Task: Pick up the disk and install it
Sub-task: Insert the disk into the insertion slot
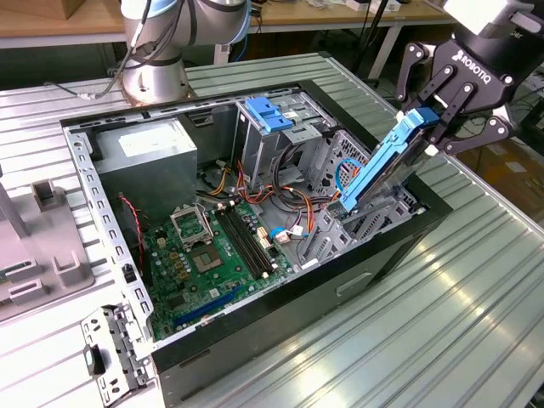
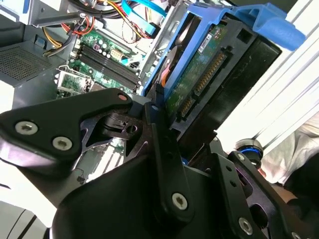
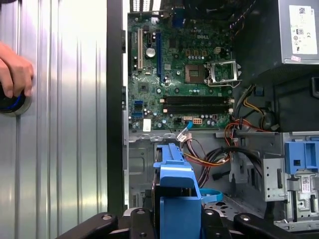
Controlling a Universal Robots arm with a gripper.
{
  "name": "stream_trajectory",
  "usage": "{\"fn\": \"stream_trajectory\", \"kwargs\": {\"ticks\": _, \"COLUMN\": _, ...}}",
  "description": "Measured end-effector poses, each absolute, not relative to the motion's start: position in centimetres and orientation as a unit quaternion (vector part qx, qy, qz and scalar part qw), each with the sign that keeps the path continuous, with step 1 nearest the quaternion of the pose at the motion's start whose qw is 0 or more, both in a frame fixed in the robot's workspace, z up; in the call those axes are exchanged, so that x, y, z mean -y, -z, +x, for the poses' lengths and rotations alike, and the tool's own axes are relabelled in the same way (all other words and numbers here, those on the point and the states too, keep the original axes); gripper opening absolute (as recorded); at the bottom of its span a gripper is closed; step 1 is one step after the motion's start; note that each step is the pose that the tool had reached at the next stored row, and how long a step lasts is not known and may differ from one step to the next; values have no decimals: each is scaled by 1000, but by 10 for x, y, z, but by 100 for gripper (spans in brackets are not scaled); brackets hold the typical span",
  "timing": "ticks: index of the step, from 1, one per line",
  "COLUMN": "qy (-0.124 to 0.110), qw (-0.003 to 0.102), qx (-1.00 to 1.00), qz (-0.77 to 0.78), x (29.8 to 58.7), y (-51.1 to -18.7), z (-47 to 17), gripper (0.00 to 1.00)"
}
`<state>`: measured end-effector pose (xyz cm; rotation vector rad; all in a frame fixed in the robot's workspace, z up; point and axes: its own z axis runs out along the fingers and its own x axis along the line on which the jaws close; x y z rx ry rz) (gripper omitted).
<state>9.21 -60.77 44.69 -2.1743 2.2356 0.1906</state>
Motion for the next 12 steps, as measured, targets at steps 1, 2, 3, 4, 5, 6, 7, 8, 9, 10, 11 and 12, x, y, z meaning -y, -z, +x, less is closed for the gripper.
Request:
{"fn": "stream_trajectory", "kwargs": {"ticks": 1, "qy": -61, "qw": 9, "qx": -715, "qz": -696, "x": 607, "y": -446, "z": 92, "gripper": 36}}
{"fn": "stream_trajectory", "kwargs": {"ticks": 2, "qy": -61, "qw": 9, "qx": -715, "qz": -696, "x": 606, "y": -445, "z": 92, "gripper": 36}}
{"fn": "stream_trajectory", "kwargs": {"ticks": 3, "qy": -61, "qw": 9, "qx": -715, "qz": -696, "x": 606, "y": -444, "z": 92, "gripper": 36}}
{"fn": "stream_trajectory", "kwargs": {"ticks": 4, "qy": -61, "qw": 9, "qx": -715, "qz": -696, "x": 605, "y": -443, "z": 92, "gripper": 36}}
{"fn": "stream_trajectory", "kwargs": {"ticks": 5, "qy": -61, "qw": 9, "qx": -715, "qz": -696, "x": 604, "y": -442, "z": 92, "gripper": 36}}
{"fn": "stream_trajectory", "kwargs": {"ticks": 6, "qy": -61, "qw": 9, "qx": -715, "qz": -696, "x": 603, "y": -441, "z": 92, "gripper": 36}}
{"fn": "stream_trajectory", "kwargs": {"ticks": 7, "qy": -61, "qw": 9, "qx": -716, "qz": -696, "x": 602, "y": -441, "z": 92, "gripper": 36}}
{"fn": "stream_trajectory", "kwargs": {"ticks": 8, "qy": -61, "qw": 9, "qx": -715, "qz": -696, "x": 601, "y": -440, "z": 92, "gripper": 36}}
{"fn": "stream_trajectory", "kwargs": {"ticks": 9, "qy": -61, "qw": 9, "qx": -715, "qz": -696, "x": 601, "y": -439, "z": 92, "gripper": 36}}
{"fn": "stream_trajectory", "kwargs": {"ticks": 10, "qy": -61, "qw": 9, "qx": -715, "qz": -696, "x": 601, "y": -436, "z": 92, "gripper": 36}}
{"fn": "stream_trajectory", "kwargs": {"ticks": 11, "qy": -61, "qw": 9, "qx": -716, "qz": -696, "x": 601, "y": -435, "z": 92, "gripper": 36}}
{"fn": "stream_trajectory", "kwargs": {"ticks": 12, "qy": -61, "qw": 9, "qx": -716, "qz": -696, "x": 601, "y": -434, "z": 92, "gripper": 36}}
